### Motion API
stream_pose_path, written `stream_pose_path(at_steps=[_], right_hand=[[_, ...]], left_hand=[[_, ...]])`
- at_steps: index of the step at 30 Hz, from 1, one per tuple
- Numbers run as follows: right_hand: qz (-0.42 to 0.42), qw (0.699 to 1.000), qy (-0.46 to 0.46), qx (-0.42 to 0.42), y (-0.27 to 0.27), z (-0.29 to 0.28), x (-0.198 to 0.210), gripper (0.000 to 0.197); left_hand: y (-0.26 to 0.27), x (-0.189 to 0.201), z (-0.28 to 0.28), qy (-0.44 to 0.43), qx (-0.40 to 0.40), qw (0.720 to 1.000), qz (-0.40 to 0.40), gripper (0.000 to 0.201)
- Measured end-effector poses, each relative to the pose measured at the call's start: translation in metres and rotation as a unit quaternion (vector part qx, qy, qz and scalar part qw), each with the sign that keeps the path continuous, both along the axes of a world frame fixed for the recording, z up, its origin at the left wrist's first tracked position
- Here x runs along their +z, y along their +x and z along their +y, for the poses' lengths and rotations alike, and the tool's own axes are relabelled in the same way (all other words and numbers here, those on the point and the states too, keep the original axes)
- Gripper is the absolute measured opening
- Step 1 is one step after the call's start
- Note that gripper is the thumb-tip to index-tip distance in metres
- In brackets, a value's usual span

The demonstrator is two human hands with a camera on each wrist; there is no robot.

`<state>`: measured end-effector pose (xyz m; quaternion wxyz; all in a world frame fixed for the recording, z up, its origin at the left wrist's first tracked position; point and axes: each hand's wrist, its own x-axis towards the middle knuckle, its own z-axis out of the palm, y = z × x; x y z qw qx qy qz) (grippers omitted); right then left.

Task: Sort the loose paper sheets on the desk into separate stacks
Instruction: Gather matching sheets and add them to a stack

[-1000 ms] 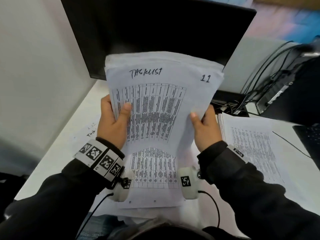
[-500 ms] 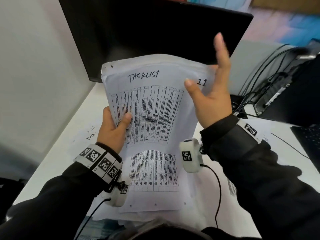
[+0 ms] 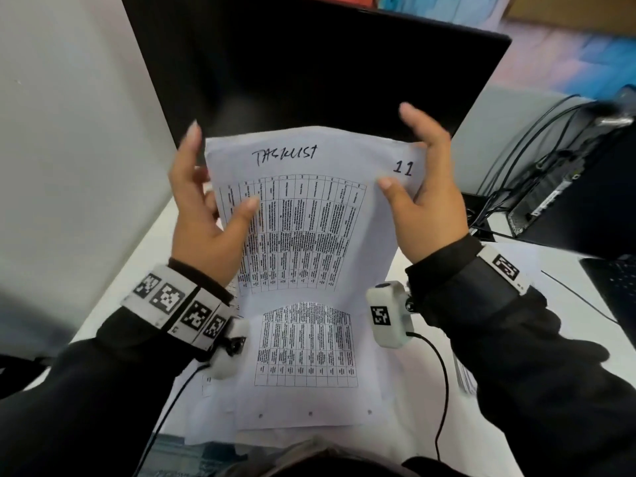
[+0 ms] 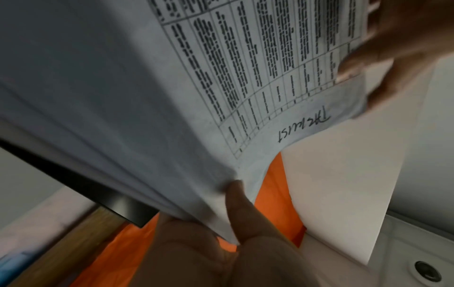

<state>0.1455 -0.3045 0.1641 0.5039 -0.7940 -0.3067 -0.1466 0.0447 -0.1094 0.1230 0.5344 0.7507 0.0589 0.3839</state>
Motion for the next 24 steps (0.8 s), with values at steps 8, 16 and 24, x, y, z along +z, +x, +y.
stream_pose_path(at_steps=[8, 16, 24], right_hand=[[0.192, 0.973, 0.125, 0.010, 0.010, -0.009, -0.039, 0.048], [0.264, 0.961, 0.084, -0.014, 0.010, 0.005, -0.058, 0.026], [0.238, 0.960, 0.143, -0.026, 0.007, 0.004, -0.055, 0.032]], left_hand=[[0.019, 0.031, 0.026, 0.238, 0.063, 0.966, 0.078, 0.039], [0.022, 0.018, 0.019, -0.015, 0.022, 1.000, -0.005, 0.048], [0.020, -0.036, 0.013, -0.090, 0.012, 0.981, 0.174, 0.034]])
